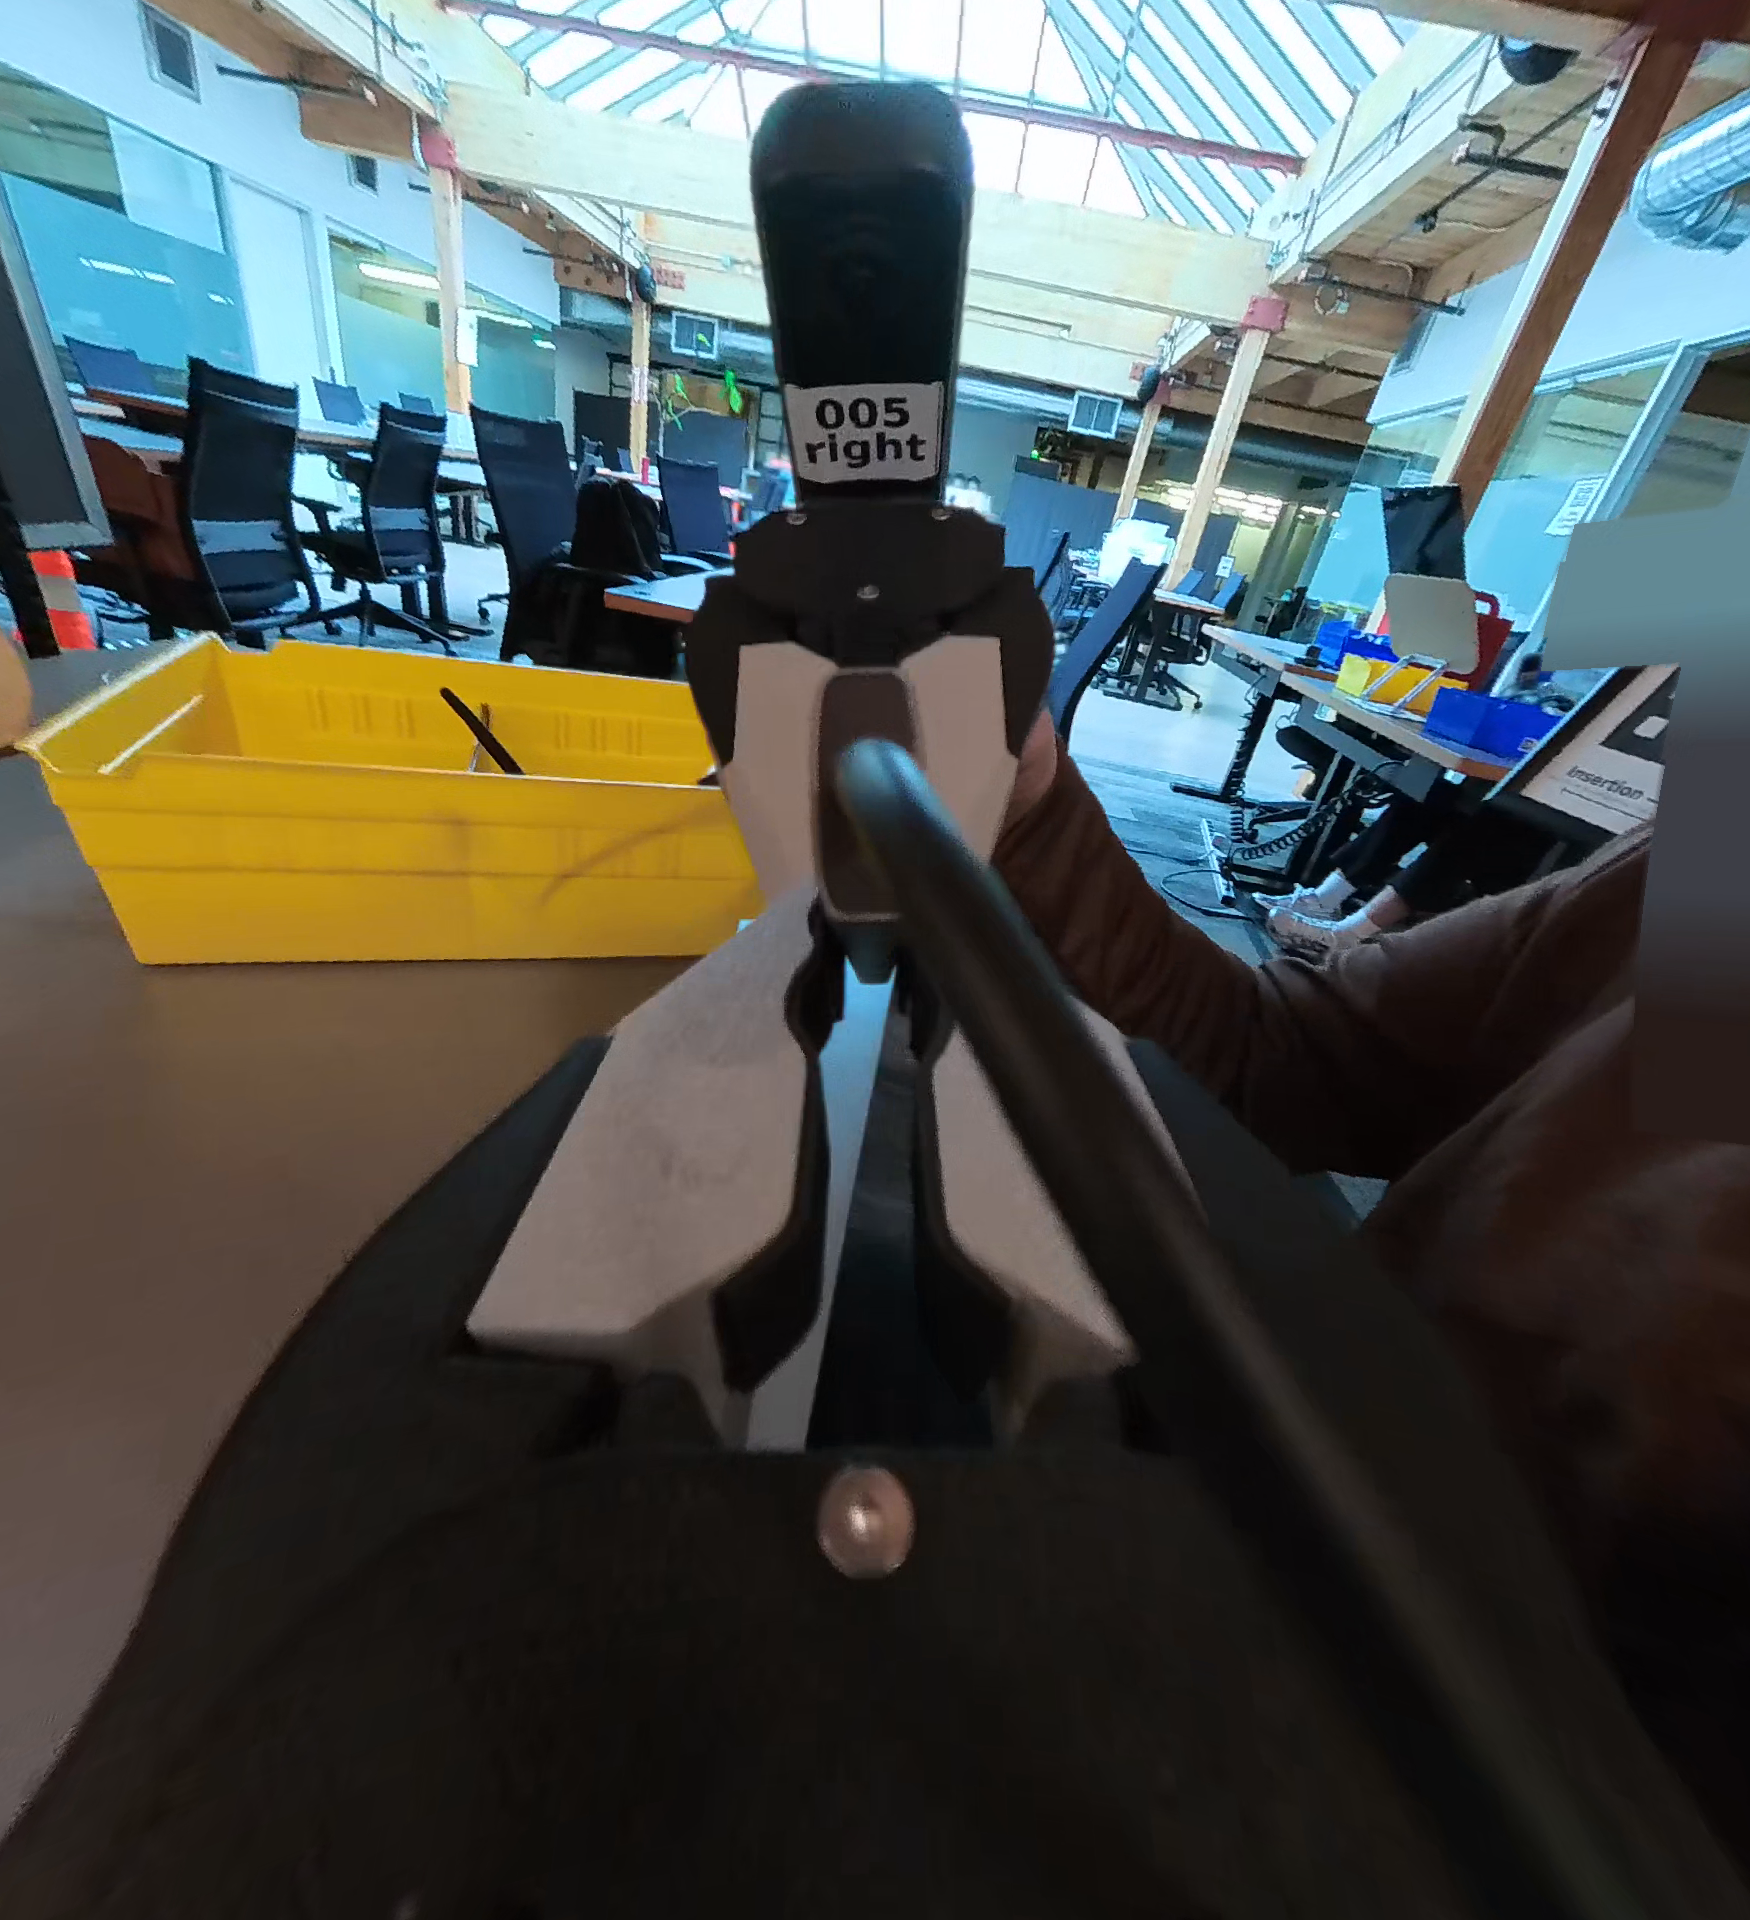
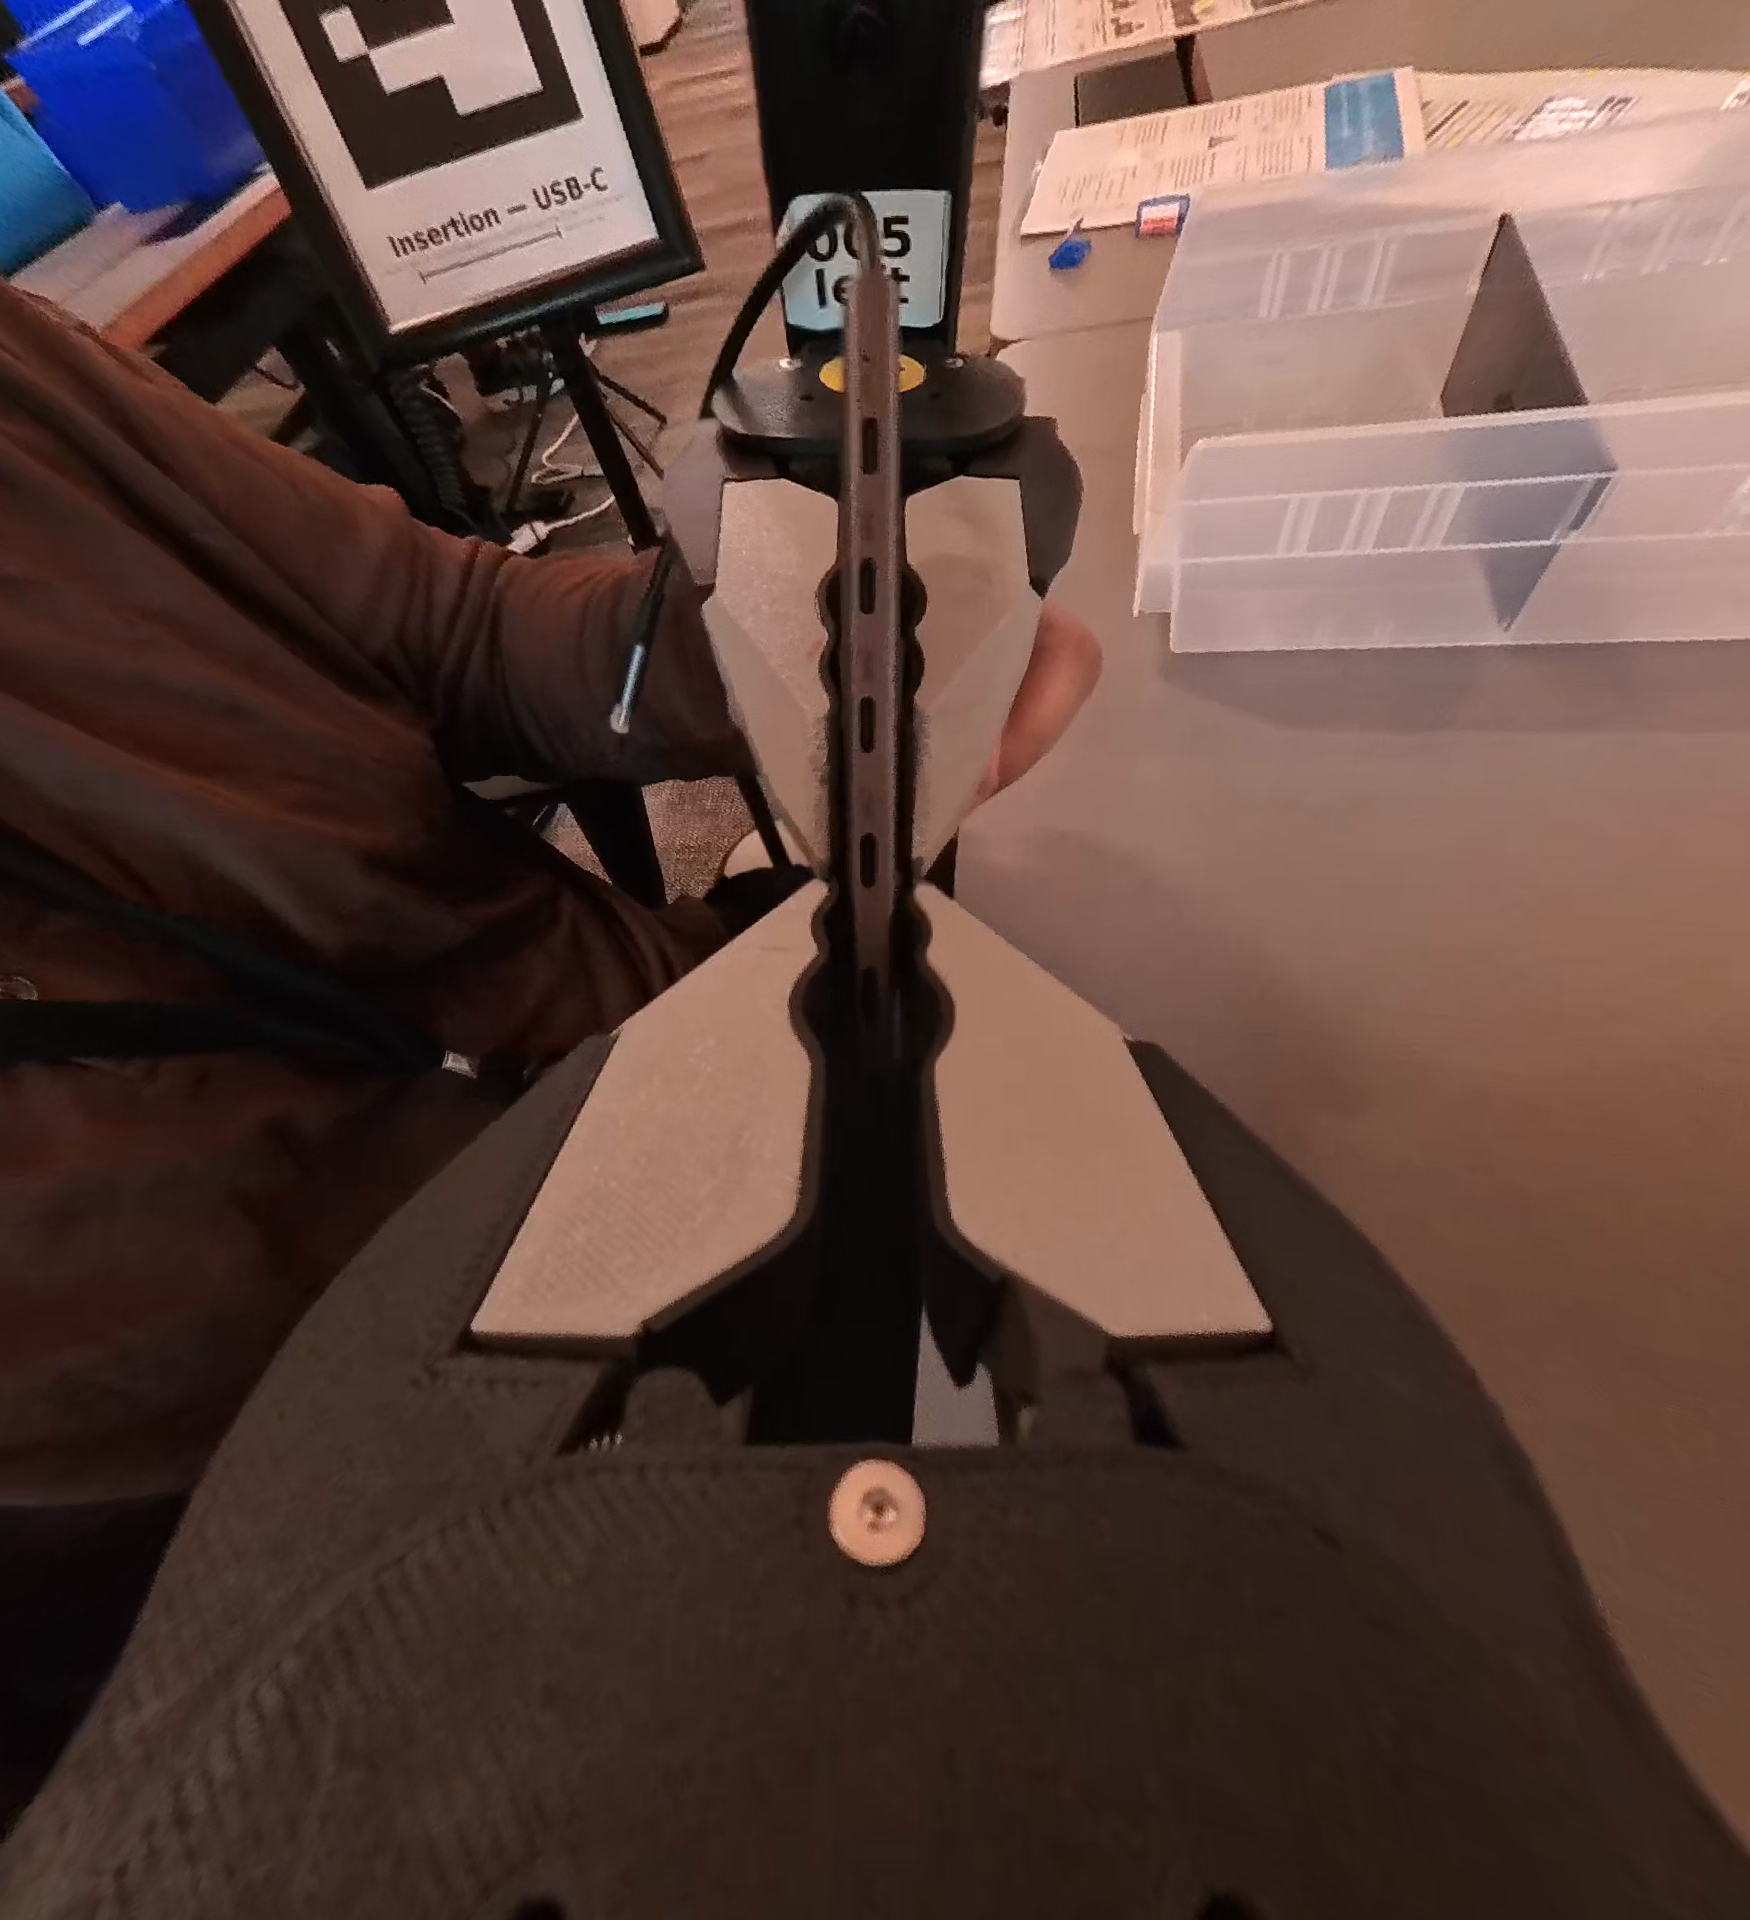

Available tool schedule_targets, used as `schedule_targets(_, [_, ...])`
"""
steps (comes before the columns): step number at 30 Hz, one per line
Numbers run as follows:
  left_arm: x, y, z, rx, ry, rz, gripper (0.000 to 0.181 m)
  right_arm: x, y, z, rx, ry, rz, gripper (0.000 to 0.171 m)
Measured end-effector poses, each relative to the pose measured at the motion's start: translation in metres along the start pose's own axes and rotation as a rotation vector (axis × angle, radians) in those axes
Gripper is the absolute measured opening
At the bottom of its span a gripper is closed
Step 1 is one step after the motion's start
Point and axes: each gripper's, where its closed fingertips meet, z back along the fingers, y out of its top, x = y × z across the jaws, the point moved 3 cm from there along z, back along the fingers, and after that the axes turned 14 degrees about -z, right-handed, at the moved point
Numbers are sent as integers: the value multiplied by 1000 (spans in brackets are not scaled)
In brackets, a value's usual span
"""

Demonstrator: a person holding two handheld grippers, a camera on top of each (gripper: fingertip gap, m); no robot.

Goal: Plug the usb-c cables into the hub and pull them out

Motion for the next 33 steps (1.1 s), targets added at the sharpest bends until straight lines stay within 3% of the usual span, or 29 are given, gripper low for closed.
schedule_targets(4, [0,-3,-2,-22,1,24,8,3,-5,0,-39,-67,62,7])
schedule_targets(7, [-7,11,5,77,52,46,19,6,-10,3,-83,-120,88,7])
schedule_targets(9, [-7,21,12,140,39,41,6,4,-10,5,-72,-101,78,7])
schedule_targets(13, [-2,17,6,93,45,-19,6,4,-8,3,-52,-57,31,16])
schedule_targets(18, [2,3,-6,-11,66,-66,0,3,-9,-1,-82,-124,101,7])
schedule_targets(21, [-4,8,1,10,85,-12,14,2,1,12,-32,-194,141,7])
schedule_targets(24, [-15,-2,11,-90,90,78,47,2,15,44,86,-286,164,6])
schedule_targets(29, [-48,-14,54,-304,265,19,63,5,44,142,463,-610,186,6])
schedule_targets(31, [-62,-9,74,-339,370,-33,67,12,46,188,597,-812,194,6])
schedule_targets(33, [-70,3,93,-311,445,-34,67,28,44,227,620,-1032,210,6])
